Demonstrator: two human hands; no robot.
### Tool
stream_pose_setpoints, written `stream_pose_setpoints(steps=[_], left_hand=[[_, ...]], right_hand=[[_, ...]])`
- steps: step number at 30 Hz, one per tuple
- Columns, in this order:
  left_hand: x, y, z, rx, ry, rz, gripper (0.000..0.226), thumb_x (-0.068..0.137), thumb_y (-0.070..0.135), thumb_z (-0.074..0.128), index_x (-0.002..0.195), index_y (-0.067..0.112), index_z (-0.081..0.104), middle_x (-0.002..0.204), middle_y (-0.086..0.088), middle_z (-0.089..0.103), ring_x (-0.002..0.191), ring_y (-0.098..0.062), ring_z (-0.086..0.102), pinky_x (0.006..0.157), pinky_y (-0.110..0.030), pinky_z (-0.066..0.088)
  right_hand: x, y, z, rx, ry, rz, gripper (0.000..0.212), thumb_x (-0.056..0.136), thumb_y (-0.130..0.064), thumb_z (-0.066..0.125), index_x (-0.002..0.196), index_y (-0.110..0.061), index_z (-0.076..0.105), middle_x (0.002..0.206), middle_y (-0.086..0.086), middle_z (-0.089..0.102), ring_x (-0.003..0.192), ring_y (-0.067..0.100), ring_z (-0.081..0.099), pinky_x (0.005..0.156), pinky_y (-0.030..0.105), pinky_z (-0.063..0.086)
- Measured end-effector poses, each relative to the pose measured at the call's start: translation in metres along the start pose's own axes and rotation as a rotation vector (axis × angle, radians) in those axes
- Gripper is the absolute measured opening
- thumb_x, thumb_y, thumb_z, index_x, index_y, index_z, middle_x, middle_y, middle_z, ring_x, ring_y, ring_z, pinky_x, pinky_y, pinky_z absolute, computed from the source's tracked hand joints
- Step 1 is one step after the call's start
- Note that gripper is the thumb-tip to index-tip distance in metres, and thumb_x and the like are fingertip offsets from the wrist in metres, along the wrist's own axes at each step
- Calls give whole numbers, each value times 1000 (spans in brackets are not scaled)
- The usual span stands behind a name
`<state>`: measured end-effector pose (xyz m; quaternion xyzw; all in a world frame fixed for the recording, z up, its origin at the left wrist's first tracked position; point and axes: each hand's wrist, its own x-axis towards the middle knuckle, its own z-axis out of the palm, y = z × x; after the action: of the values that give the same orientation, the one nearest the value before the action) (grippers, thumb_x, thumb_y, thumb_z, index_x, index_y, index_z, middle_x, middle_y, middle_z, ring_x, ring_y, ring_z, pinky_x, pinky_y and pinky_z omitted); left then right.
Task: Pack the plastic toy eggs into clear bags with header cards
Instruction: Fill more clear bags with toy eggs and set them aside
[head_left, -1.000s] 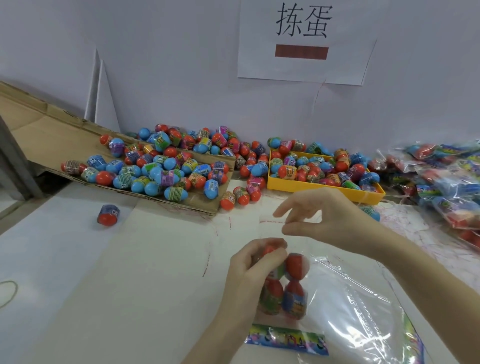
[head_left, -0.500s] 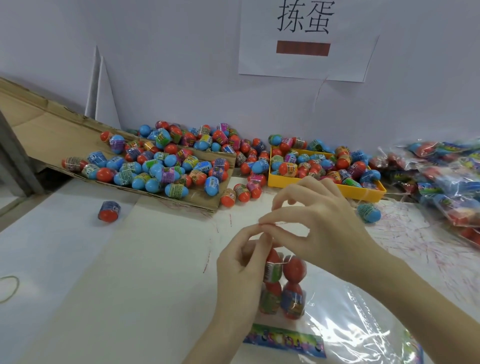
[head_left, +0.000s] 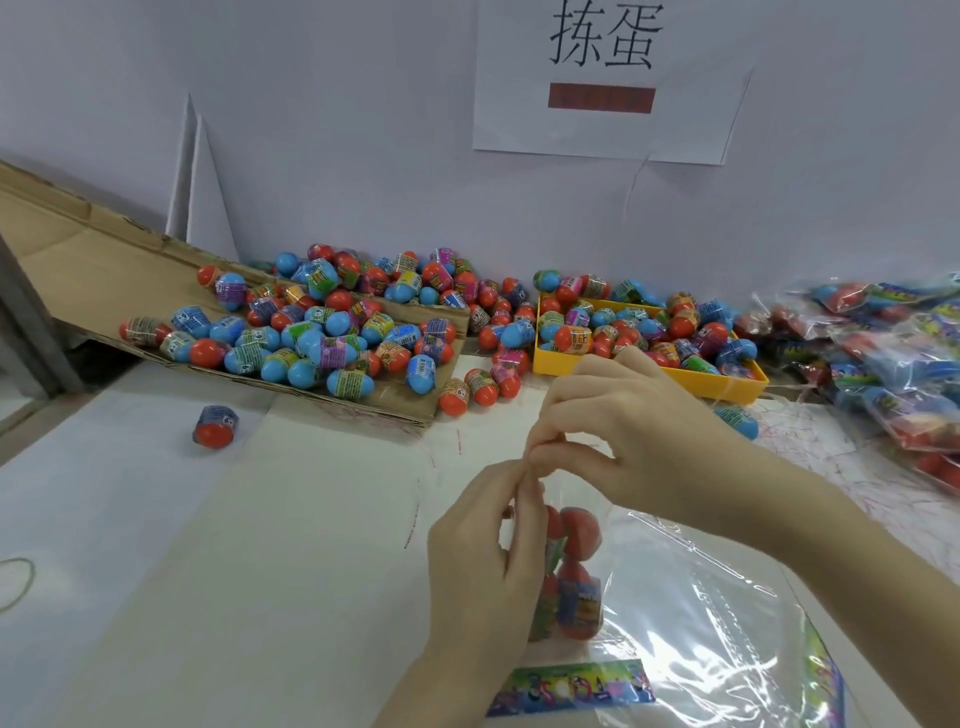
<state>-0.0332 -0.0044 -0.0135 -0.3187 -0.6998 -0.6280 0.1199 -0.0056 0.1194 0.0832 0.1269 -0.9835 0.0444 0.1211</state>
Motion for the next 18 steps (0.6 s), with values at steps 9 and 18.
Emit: stream_pose_setpoints(steps=[9,18], left_hand=[[-2,-3,1,-19,17,-78,13,86,41,42,82,47,54,72,32,61,90,10,59,67,0,44],[-3,-2,-1,-139,49,-192,24,84,32,39,84,34,64,96,26,66,85,-3,67,70,-12,52]], right_hand=[[-4,-3,4,-80,70,74,18,92,-29,50,89,-22,65,83,-12,54,82,8,38,75,28,15],[-23,26,17,-22,407,351,15,87,-18,60,73,-22,56,71,-12,50,71,12,45,72,27,15]])
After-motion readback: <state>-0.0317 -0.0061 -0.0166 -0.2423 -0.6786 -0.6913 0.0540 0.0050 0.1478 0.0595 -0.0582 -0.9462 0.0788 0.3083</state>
